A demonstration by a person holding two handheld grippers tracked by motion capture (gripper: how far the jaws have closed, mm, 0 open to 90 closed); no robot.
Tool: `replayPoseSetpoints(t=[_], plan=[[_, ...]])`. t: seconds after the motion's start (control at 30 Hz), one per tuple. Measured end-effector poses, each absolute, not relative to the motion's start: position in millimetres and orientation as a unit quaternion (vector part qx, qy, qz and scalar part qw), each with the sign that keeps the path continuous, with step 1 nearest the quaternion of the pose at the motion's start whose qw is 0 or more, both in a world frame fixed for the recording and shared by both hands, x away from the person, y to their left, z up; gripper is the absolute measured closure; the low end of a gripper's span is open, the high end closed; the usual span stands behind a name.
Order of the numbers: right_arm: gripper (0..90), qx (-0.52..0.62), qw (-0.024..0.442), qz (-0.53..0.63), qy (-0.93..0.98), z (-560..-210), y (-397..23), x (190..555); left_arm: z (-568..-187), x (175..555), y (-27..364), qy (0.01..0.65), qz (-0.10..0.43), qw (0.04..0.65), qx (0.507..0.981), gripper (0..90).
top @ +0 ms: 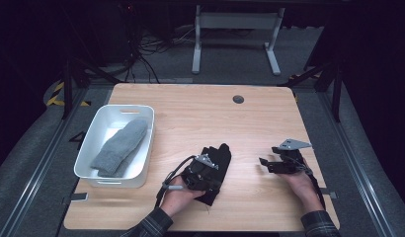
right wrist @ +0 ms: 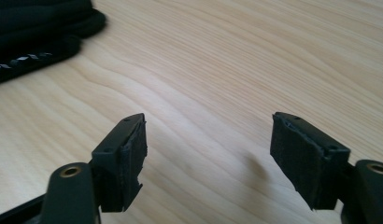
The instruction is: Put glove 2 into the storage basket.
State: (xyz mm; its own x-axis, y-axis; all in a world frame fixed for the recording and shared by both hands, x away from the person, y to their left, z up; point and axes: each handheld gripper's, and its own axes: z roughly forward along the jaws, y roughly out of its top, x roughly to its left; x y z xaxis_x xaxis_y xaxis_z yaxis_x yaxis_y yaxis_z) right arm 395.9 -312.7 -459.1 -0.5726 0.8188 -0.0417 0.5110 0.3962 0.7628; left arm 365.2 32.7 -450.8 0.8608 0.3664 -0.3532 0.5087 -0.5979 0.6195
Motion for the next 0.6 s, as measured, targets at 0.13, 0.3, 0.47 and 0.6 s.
replayPoseSetpoints(t=[0.13,0.3,0.47,0.6], plan=[[25.7,0.430,0.222,0.358,0.798,-461,-327,398,-450,367,45,0.256,-0.080,0.366,0.891,90.0],[21.8,0.447,0.232,0.349,0.790,-463,-336,400,-449,369,62,0.272,-0.058,0.351,0.894,90.0],[21.0,0.452,0.233,0.341,0.791,-467,-337,402,-447,370,77,0.285,-0.041,0.343,0.894,89.9],[21.0,0.450,0.236,0.340,0.791,-467,-336,402,-442,369,80,0.286,-0.035,0.351,0.891,88.8]])
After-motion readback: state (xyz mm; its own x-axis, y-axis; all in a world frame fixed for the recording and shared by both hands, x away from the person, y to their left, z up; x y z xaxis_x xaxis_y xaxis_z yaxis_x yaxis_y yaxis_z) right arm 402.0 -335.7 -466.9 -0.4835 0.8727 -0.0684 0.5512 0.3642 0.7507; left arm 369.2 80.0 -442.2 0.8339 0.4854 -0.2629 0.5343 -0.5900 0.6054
